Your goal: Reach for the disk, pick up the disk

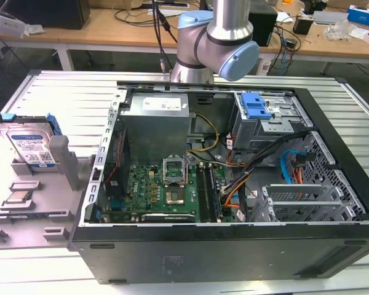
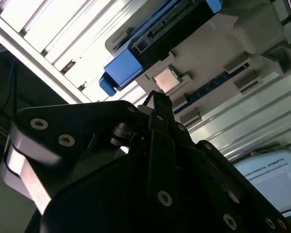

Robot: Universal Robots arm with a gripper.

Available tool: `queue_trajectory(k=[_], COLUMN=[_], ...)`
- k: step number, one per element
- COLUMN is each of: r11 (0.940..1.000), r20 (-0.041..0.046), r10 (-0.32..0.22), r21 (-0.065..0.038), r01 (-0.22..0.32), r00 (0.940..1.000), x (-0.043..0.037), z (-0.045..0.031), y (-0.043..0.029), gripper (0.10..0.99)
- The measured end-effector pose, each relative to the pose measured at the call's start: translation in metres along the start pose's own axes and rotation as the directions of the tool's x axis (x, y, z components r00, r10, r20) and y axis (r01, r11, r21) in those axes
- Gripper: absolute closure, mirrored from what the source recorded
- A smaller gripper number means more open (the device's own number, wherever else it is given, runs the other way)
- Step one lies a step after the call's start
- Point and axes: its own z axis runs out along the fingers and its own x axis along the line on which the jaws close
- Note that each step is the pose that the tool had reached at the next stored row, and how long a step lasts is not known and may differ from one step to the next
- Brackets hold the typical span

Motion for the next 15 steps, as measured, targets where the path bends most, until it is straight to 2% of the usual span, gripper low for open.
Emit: queue_trajectory(k=[3, 9, 12, 15], r11=[0.9992, 0.9993, 0.9997, 0.9973], r20=[-0.0016, -0.0017, 0.0005, 0.0023], r10=[-0.039, -0.037, 0.026, 0.074], r21=[0.000, 0.000, 0.000, 0.000], r01=[0.039, 0.037, -0.026, -0.074], r00=[0.9992, 0.9993, 0.9997, 0.9973], x=[0.0000, 0.0000, -0.0001, 0.0000], z=[0.0000, 0.0000, 0.0001, 0.0001], y=[0.0000, 0.0000, 0.0000, 0.0000], gripper=[0.980, 0.980, 0.980, 0.980])
